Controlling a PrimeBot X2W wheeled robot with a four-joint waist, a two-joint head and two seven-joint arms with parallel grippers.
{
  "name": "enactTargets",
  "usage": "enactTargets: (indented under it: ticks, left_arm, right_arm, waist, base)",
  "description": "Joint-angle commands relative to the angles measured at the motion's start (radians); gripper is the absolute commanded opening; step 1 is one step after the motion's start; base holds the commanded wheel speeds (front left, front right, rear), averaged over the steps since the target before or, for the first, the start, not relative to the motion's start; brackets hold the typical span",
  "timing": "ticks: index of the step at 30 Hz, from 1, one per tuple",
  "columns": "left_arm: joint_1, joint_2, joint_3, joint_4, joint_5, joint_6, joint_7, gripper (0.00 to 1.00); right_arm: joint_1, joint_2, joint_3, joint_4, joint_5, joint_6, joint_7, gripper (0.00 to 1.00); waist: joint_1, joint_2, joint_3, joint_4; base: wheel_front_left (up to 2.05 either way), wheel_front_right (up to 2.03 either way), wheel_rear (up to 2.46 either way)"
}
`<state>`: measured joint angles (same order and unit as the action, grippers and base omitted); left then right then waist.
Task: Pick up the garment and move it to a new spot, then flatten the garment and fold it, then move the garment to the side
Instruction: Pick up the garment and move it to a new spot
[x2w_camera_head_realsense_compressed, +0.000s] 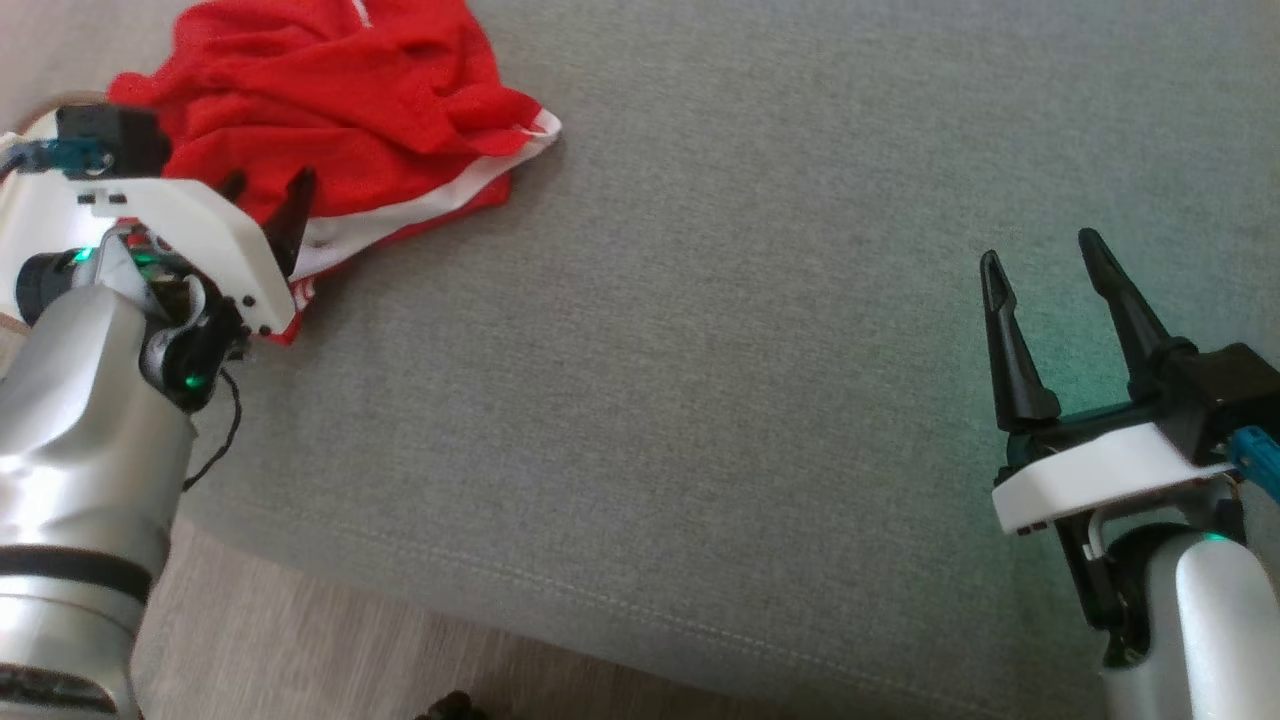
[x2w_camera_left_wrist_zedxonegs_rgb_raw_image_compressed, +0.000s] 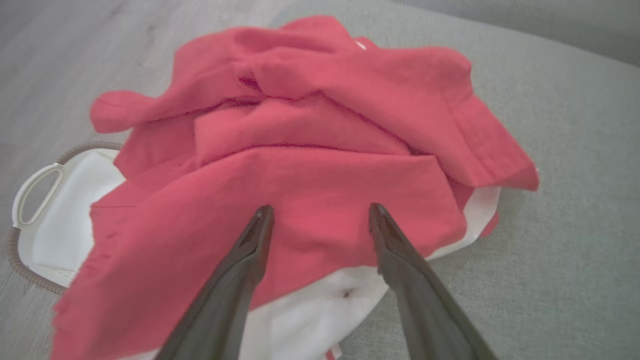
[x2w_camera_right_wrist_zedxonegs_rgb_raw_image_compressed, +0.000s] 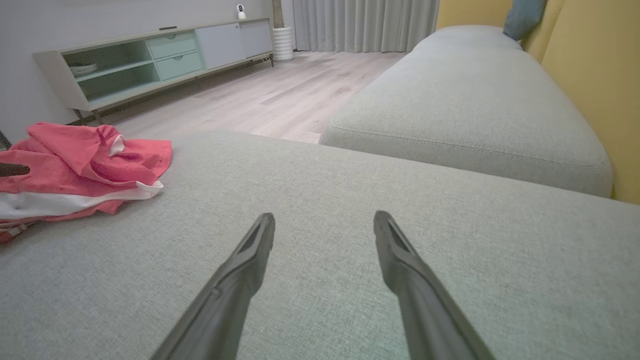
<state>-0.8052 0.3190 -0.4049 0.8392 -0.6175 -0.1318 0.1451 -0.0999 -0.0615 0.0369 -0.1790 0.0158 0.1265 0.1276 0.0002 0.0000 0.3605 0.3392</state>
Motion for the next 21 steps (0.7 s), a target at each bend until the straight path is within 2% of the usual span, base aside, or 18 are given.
enactTargets:
  ticks: [1,5,6,7,10,14,18,19,21]
  left_arm:
    - [-0.057,0.071,0.003,0.004,-0.027,0.001,0.025,1.00]
    - [-0.094,0.094,-0.064,0.056,-0.078,0.001,0.102,1.00]
    - [-0.101,0.098,-0.076,0.063,-0.092,0.001,0.114,0.45]
    - [-0.109,0.106,-0.084,0.066,-0.099,0.001,0.105,0.00]
    - [-0.128,0.126,-0.114,0.086,-0.111,0.001,0.045,0.00]
    - [-0.150,0.133,-0.109,0.109,-0.100,0.002,-0.096,0.00]
    - [-0.165,0.138,-0.100,0.124,-0.075,0.021,-0.239,0.00]
    - [-0.165,0.138,-0.100,0.124,-0.075,0.021,-0.239,0.00]
    - [-0.169,0.141,-0.094,0.122,-0.065,0.037,-0.303,0.00]
  right_arm:
    - [-0.021,-0.005,0.033,-0.041,-0.008,0.004,0.009,1.00]
    - [-0.027,-0.005,0.040,-0.045,-0.003,0.004,0.015,1.00]
    - [-0.028,-0.005,0.039,-0.045,-0.001,0.004,0.016,1.00]
    - [-0.029,-0.004,0.038,-0.046,0.001,0.004,0.017,1.00]
    - [-0.027,-0.002,0.028,-0.050,0.006,0.004,0.016,1.00]
    - [-0.021,0.001,0.012,-0.052,0.010,0.004,0.011,1.00]
    - [-0.013,0.004,0.002,-0.051,0.017,0.004,-0.001,1.00]
    - [-0.013,0.004,0.002,-0.051,0.017,0.004,-0.001,1.00]
    - [-0.010,0.006,-0.001,-0.049,0.022,0.004,-0.010,1.00]
  waist:
    - [-0.0002,0.0000,0.019,-0.018]
    - [-0.0002,0.0000,0.036,-0.031]
    - [-0.0002,0.0000,0.038,-0.033]
    - [-0.0002,0.0000,0.040,-0.034]
    - [-0.0002,0.0000,0.043,-0.035]
    - [-0.0002,0.0000,0.029,-0.027]
    - [-0.0002,0.0000,-0.006,-0.020]
    - [-0.0002,0.0000,-0.006,-0.020]
    - [-0.0002,0.0000,-0.027,-0.018]
  base:
    - [0.00,0.00,0.00]
    - [0.00,0.00,0.00]
    - [0.00,0.00,0.00]
    - [0.00,0.00,0.00]
    - [0.00,0.00,0.00]
    - [0.00,0.00,0.00]
    - [0.00,0.00,0.00]
    - [0.00,0.00,0.00]
    - [0.00,0.00,0.00]
